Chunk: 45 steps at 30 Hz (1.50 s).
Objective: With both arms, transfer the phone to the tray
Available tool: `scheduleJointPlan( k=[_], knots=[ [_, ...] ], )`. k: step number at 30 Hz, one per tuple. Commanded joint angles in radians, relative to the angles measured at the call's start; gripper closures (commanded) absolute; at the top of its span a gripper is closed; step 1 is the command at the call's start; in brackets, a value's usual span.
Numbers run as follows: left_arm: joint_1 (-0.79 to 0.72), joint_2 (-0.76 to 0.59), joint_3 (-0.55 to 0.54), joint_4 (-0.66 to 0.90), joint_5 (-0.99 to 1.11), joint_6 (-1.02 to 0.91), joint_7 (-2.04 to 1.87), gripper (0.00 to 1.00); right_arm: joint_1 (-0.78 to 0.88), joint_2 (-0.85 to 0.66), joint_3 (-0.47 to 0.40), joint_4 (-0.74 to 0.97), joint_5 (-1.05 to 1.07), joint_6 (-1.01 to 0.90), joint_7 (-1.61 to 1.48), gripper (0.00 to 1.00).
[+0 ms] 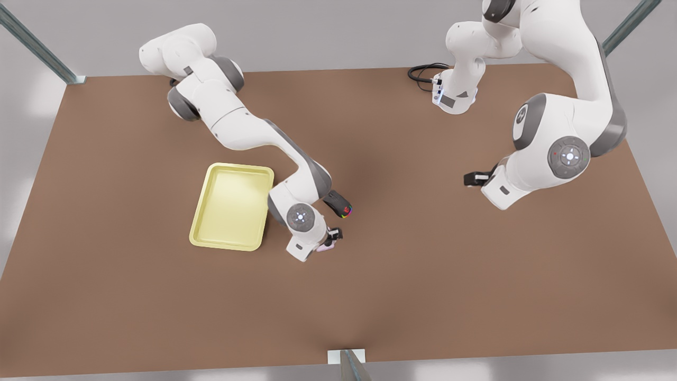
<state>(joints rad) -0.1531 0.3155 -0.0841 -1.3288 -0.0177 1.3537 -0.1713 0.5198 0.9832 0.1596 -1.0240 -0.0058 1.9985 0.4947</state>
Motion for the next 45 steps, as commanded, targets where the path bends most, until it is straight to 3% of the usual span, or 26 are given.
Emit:
scheduleJointPlan(
  k=[1,8,23,45],
  knots=[
    [0.001,0.002,0.0,0.0,-0.007,-0.034,0.265,0.0,0.008,-0.015,0.001,-0.05,-0.006,0.068,0.484,0.0],
    [0.001,0.017,0.0,0.0,-0.005,-0.025,0.268,0.0,0.008,0.026,-0.005,-0.071,-0.006,0.088,0.378,0.0],
    [0.001,0.013,0.006,0.003,-0.004,-0.008,0.268,0.0,0.009,0.061,-0.003,-0.087,-0.019,0.089,-0.145,0.0],
    [0.001,0.019,0.012,0.045,-0.005,-0.008,0.268,0.0,0.043,0.083,-0.005,-0.084,-0.028,0.152,-0.173,0.0]
  ],
)
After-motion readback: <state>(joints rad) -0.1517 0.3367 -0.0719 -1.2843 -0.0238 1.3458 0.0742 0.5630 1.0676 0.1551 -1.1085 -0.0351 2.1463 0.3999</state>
